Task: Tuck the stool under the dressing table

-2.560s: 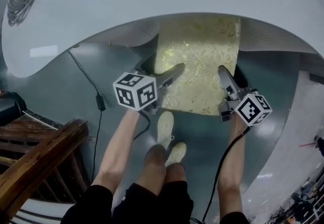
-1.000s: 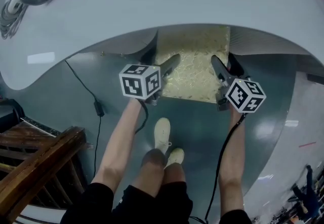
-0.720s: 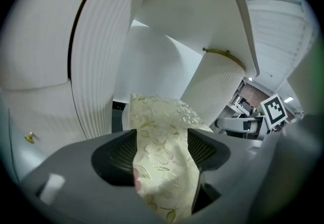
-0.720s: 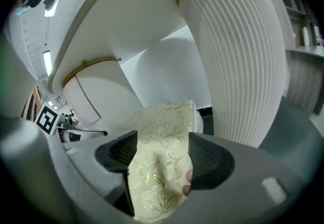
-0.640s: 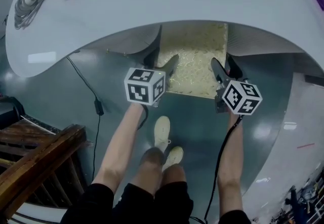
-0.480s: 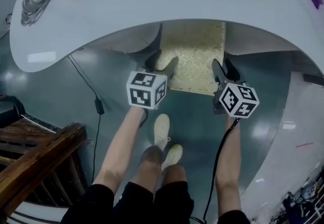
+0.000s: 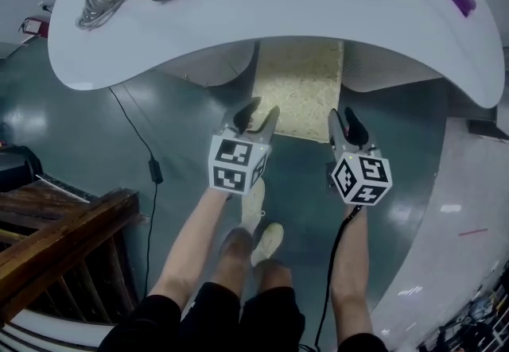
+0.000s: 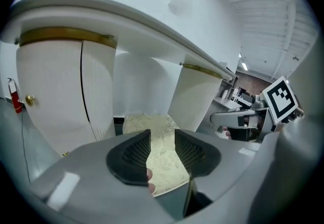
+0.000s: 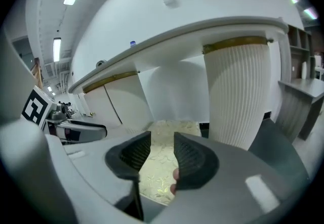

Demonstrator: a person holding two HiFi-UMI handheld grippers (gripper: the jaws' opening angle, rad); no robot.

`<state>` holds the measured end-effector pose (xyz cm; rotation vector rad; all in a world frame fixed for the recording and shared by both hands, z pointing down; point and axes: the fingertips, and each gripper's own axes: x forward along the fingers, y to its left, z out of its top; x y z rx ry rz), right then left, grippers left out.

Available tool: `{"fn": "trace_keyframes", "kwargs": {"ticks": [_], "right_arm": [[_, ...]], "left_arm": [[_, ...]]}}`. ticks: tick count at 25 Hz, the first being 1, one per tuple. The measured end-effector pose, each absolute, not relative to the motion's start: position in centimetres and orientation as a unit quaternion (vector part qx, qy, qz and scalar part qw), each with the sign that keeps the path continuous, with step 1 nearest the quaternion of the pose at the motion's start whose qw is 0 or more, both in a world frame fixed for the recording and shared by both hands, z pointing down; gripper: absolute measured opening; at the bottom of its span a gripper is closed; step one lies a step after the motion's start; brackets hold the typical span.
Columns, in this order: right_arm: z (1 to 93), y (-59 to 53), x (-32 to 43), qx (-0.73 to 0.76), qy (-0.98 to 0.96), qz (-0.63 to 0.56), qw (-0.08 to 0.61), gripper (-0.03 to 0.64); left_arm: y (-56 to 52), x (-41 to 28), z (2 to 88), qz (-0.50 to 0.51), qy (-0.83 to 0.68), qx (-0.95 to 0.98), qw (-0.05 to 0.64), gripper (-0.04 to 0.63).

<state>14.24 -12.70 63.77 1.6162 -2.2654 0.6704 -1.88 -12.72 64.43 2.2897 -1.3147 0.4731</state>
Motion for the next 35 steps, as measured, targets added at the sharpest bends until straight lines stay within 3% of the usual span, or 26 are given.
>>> {"fn": "trace_keyframes", "kwargs": {"ticks": [10, 35], "right_arm": [[54.2, -6.9, 14.2, 0.567, -0.793, 0.186, 0.124, 0.112], [27.3, 10.9, 14.1, 0.596, -0.795, 0.086, 0.073, 0.026]], "left_arm": [[-8.0, -2.0, 54.5, 0.150, -0.509, 0.829, 0.179, 0.075], [8.5, -1.1, 27.6, 0.078, -0.514, 0.850, 0.083, 0.008]]}}
